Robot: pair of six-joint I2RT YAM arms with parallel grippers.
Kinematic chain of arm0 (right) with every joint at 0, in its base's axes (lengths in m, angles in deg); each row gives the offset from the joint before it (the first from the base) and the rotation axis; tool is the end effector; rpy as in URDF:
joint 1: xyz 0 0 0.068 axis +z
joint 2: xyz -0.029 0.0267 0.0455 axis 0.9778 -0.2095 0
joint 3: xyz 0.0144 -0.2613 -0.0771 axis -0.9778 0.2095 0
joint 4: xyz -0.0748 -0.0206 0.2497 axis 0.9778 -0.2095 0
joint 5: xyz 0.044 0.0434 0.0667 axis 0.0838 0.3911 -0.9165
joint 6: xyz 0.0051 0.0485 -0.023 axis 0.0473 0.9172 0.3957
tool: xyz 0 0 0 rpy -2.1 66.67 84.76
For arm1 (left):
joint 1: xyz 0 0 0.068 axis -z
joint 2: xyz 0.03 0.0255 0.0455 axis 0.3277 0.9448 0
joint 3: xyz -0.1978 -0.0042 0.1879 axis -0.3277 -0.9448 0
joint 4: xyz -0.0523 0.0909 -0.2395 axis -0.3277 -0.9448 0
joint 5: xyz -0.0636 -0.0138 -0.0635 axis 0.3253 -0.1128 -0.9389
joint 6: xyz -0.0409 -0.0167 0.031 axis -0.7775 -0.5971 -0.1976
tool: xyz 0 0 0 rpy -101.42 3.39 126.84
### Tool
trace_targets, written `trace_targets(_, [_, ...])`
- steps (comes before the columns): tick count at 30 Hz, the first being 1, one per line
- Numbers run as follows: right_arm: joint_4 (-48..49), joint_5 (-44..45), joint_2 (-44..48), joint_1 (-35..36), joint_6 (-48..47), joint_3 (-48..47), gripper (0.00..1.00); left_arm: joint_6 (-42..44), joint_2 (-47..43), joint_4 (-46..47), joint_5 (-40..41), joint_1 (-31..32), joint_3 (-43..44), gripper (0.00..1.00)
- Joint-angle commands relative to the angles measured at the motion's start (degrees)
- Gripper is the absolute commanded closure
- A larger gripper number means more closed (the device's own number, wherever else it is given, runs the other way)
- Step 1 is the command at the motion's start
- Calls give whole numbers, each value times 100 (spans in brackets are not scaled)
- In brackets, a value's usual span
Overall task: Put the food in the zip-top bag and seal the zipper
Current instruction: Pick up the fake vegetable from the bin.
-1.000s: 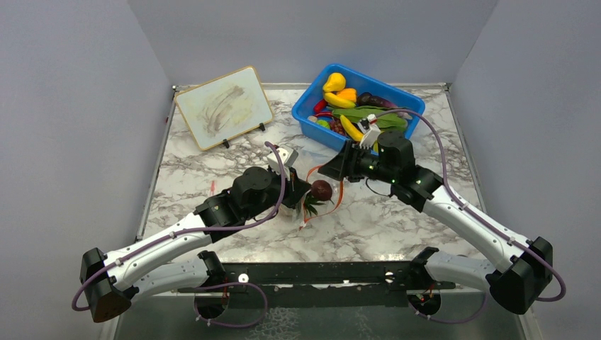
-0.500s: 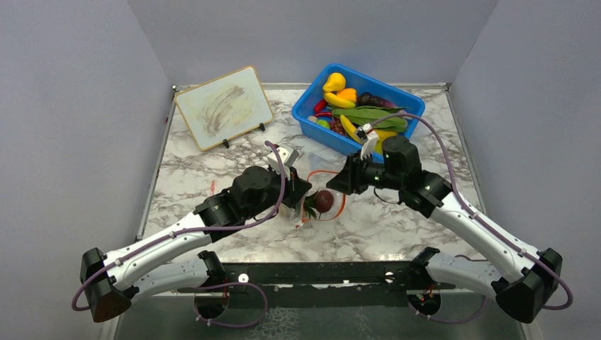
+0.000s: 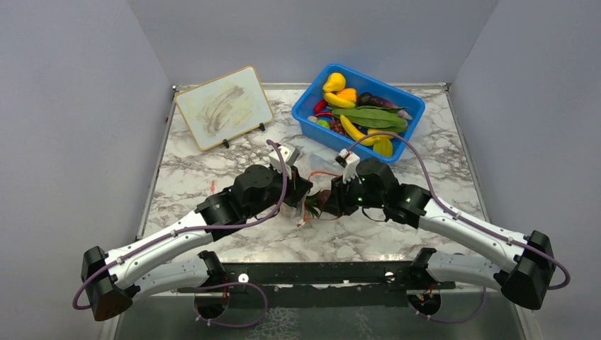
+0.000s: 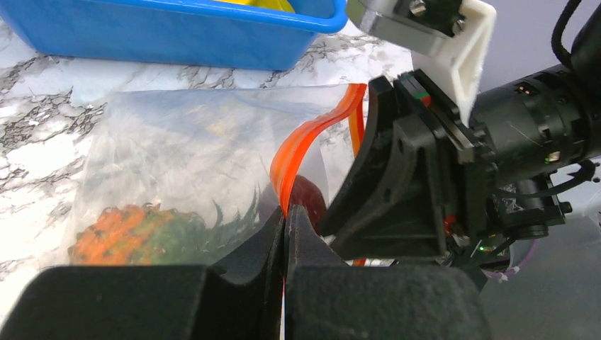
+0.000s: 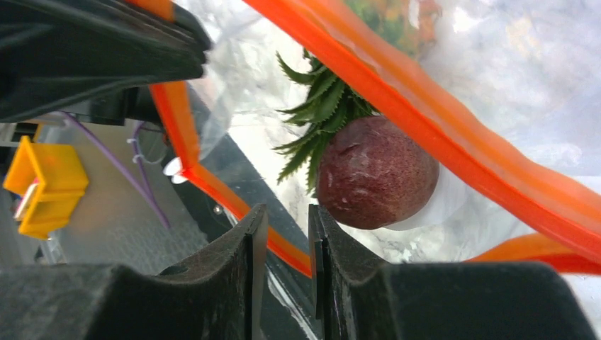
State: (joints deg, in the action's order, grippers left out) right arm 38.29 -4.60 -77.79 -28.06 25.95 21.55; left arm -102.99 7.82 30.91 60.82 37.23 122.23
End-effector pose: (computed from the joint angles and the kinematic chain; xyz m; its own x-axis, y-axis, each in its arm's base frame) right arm 0.1420 0.1808 0.2726 -0.7569 -0.1717 -0.6306 -0.5659 0.6548 0.5009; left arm 0.1241 -0.1799 0.3242 -0.4669 -0.0925 -0.8795 0.6322 0.6604 -0.4051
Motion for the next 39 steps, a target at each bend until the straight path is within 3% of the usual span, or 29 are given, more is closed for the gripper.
trace_targets(1, [417,1397,-49,25,-127,-64,72,31,-81,138,48,2,250,100])
trace_targets(4, [876,1898,-84,17,-216,-31,72,2,-147,145,31,7,228,100])
trace_targets(11, [1817,1995,-536,17,-104,85,72,-2,-270,148,-5,7,169,100])
trace_targets(28, [696,176,-297,16,-313,-1381,62,256,-269,-168,612,7,178,100])
trace_targets(39, [294,1742,-238,8,-1013,-1980,59,401,-376,-368,752,7,-93,100])
